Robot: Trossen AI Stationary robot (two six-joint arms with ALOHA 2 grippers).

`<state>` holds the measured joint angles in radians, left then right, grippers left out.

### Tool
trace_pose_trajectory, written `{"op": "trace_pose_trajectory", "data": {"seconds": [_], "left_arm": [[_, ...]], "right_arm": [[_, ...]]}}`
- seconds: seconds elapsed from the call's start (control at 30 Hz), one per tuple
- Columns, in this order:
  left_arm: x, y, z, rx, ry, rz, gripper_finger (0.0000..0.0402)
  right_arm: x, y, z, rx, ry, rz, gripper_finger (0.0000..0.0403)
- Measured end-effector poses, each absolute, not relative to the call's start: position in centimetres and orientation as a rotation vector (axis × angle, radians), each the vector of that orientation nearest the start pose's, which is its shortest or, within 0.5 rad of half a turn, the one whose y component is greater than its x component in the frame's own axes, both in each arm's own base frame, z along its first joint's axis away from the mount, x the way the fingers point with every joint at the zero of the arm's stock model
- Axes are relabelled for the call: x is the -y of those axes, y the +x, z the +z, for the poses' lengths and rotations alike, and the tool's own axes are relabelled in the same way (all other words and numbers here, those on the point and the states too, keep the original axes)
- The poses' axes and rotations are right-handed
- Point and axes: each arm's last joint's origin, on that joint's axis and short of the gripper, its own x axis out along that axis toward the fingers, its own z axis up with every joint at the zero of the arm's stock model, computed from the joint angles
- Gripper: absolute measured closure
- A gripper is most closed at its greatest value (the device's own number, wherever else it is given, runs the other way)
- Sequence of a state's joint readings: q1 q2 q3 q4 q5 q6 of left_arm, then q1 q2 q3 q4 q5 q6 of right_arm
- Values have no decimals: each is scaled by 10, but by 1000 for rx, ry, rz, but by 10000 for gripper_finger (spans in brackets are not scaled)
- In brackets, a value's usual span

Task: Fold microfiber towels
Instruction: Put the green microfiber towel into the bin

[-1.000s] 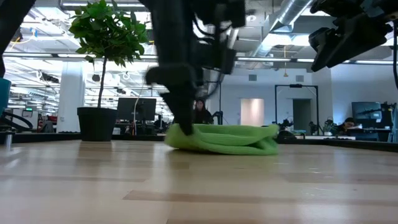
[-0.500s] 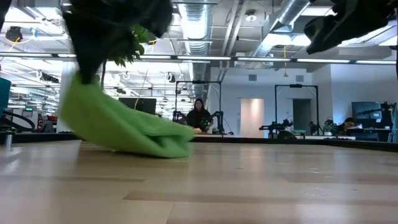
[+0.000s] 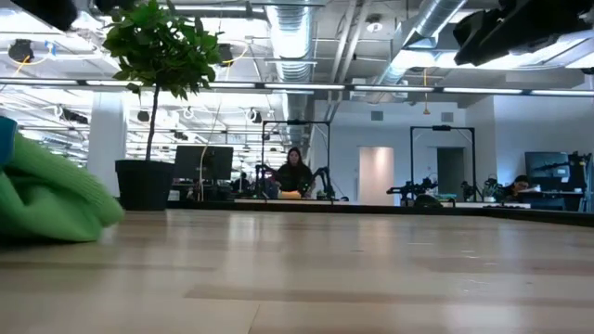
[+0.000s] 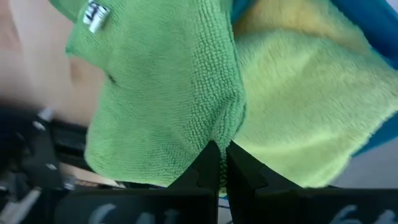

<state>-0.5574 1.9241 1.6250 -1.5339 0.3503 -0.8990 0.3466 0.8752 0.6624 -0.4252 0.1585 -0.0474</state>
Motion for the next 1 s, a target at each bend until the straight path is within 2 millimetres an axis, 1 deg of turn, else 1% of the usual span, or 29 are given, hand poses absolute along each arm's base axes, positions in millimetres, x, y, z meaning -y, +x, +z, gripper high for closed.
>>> {"op": "trace_pose_trajectory", "data": {"seconds": [0.17, 0.33, 0.43, 0.6, 0.77, 0.9, 1.0], "left_arm": [[196, 269, 258, -1953, -457, 294, 401], [202, 260, 268, -1936, -566, 358, 401], [209, 258, 268, -1936, -611, 362, 401], [229, 260, 268, -1885, -718, 262, 402], [242, 258, 268, -1852, -785, 272, 401], [248, 255, 268, -1836, -822, 322, 401], [253, 254, 269, -1830, -853, 309, 401]], "right_arm": [[-60, 181, 251, -611, -244, 208, 209], [-65, 194, 238, -664, -257, 208, 209], [-68, 202, 229, -701, -268, 210, 209], [-73, 214, 219, -704, -294, 240, 209], [-77, 223, 217, -657, -305, 287, 209], [-77, 224, 216, -657, -305, 287, 209], [-77, 224, 216, -656, -304, 287, 209]]}}
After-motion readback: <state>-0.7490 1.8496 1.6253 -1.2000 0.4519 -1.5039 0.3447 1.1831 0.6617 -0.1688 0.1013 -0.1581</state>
